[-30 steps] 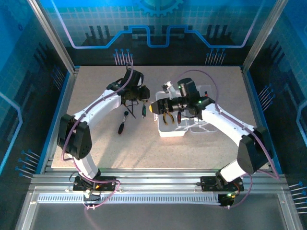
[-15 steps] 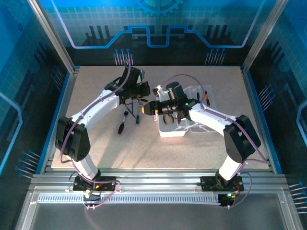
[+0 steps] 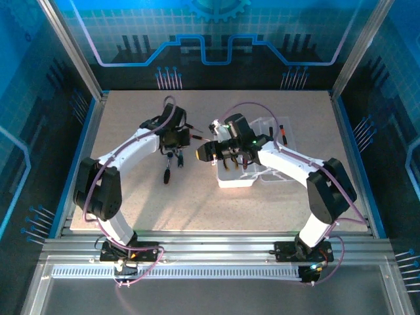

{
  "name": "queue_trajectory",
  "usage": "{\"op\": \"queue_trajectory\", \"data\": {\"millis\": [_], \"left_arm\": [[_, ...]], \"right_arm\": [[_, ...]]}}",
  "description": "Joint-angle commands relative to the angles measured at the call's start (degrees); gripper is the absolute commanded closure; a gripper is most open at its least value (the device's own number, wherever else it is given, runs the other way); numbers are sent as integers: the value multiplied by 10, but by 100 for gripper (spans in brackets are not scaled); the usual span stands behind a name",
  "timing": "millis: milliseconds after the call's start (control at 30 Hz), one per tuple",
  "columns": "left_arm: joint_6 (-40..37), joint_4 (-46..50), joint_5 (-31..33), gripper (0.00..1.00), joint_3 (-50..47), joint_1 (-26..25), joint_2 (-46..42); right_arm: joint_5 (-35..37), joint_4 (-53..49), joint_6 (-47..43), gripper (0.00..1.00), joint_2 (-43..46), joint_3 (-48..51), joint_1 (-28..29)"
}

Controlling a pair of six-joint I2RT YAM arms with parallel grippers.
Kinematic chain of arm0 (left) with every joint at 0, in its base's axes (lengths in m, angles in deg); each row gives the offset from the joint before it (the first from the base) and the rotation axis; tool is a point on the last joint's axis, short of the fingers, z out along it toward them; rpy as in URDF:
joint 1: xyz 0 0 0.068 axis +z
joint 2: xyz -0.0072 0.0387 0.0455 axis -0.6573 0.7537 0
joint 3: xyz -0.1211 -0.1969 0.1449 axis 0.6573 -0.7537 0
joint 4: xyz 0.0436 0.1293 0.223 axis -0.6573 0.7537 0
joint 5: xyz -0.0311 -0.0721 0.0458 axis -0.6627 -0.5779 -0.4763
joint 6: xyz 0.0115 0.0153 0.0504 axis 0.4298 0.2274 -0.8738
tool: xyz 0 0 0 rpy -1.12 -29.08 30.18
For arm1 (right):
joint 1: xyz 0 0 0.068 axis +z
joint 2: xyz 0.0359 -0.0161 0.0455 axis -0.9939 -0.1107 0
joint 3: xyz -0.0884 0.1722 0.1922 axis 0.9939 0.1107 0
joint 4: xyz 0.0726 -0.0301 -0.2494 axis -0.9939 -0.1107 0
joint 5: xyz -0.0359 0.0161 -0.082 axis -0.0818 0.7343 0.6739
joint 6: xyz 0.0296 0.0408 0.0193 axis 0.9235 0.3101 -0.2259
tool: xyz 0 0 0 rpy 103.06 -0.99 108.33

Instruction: Pack the tool kit

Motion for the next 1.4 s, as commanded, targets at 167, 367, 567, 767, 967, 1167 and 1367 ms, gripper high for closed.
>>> {"op": "queue_trajectory", "data": {"millis": [167,367,567,767,967,1167,1367], "left_arm": [[-25,47,76,88,-23,35,53],[-32,52,77,82,-6,38,113],[-32,62,100,72,5,38,138],[-37,72,125,63,6,38,146],[-40,73,127,60,3,38,153],[-41,70,113,74,9,39,173],[-44,71,104,88,13,42,178]], "right_arm": [[30,-68,-53,31,25,-28,2],[29,-72,-54,29,28,-24,2],[30,-79,-59,27,28,-25,2],[28,-80,-61,26,21,-31,2],[27,-83,-63,25,18,-33,1],[28,-88,-66,25,18,-35,0],[30,-96,-71,25,21,-38,0]]}}
